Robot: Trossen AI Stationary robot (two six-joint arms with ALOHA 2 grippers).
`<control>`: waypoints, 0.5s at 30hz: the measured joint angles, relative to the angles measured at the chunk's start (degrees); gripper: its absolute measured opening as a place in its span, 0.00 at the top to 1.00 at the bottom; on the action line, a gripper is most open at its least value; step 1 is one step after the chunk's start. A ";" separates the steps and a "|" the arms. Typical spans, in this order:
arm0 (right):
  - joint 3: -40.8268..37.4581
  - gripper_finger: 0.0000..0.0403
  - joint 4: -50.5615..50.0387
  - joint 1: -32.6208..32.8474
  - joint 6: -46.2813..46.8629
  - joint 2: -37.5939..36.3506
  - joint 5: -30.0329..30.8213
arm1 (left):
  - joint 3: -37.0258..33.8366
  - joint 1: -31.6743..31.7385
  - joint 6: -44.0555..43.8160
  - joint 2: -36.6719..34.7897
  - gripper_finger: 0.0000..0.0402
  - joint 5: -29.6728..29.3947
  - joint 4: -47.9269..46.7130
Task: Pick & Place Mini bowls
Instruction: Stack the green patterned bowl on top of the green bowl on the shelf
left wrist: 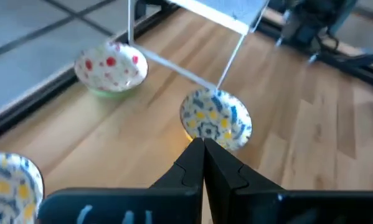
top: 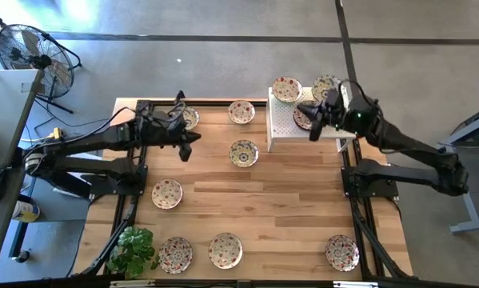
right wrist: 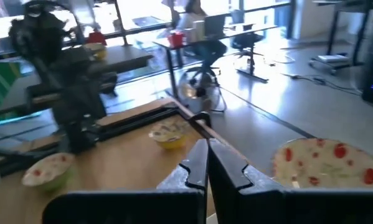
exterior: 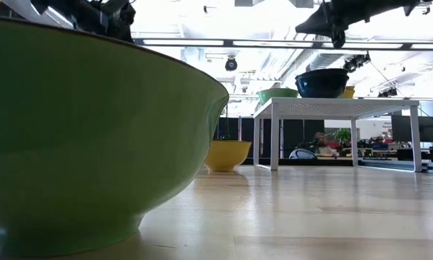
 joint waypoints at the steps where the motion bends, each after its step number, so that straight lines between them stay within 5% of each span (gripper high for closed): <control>1: -0.76 1.00 0.19 1.13 -0.25 -0.71 0.00 | 0.81 -1.46 -1.49 0.17 1.00 -1.30 -1.77; 10: -2.09 1.00 -0.17 10.35 -0.45 -4.88 2.02 | 8.06 -15.11 -8.80 3.55 1.00 -6.48 -15.94; 15: -2.09 1.00 1.93 17.62 1.53 -4.08 11.28 | 8.62 -21.60 -8.60 6.08 1.00 0.61 -19.29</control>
